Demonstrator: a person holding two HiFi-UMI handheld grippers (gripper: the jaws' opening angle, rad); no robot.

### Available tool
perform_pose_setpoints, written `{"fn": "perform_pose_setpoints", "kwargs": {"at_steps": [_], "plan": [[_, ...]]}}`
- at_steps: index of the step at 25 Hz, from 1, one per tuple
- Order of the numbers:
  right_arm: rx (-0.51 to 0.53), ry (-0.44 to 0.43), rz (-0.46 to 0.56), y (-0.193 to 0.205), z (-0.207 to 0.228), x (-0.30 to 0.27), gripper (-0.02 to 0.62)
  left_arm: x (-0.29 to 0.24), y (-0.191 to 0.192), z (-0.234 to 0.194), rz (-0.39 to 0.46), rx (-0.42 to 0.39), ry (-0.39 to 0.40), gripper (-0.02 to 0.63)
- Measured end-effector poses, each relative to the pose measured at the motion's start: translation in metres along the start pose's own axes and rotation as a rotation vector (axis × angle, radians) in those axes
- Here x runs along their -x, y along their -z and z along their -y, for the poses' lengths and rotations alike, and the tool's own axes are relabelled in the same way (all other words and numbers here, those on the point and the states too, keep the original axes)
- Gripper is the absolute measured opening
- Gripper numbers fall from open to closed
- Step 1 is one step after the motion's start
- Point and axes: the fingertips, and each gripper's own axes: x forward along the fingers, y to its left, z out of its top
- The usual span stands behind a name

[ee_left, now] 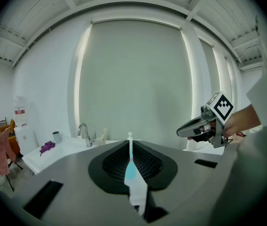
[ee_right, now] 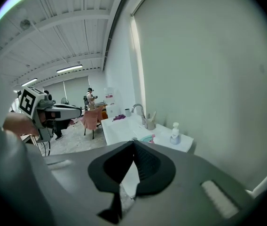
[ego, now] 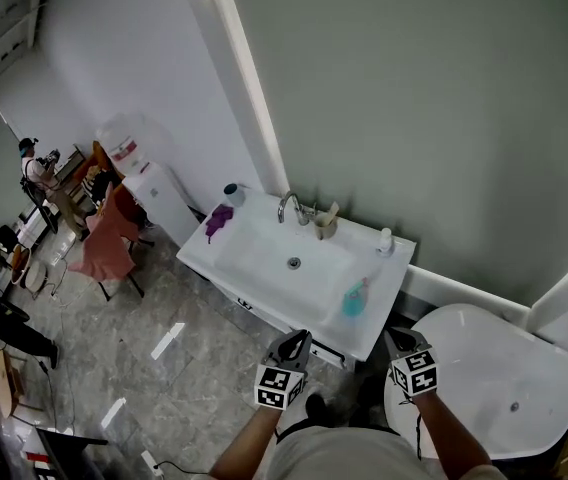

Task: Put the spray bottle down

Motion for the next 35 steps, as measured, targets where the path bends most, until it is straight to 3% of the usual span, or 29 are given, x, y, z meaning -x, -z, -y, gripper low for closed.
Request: {"fn": "perform_pose_setpoints", "kwargs": {"at_steps": [5, 16, 24, 35], "plan": [[0.01, 0.003, 0.041, -0.014, -0.004, 0.006, 0.011, 0.012, -0.002, 0.007, -0.012, 0.047, 0.039, 0.011], [0.065, -0.009, 0.108, -0.053, -0.033, 0.014, 0.011, 0.03, -0.013, -0.014, 0.009, 0.046, 0.095, 0.006], [0.072, 0.058, 0.18, -0.075, -0.029, 0.022, 0.011, 0.031, -0.02, -0.031, 0.034, 0.066, 0.107, 0.006], [0.076, 0.06, 0.176, -0.083, -0.042, 0.021, 0.011, 0.036, -0.032, -0.039, 0.052, 0.079, 0.121, 0.006]]}}
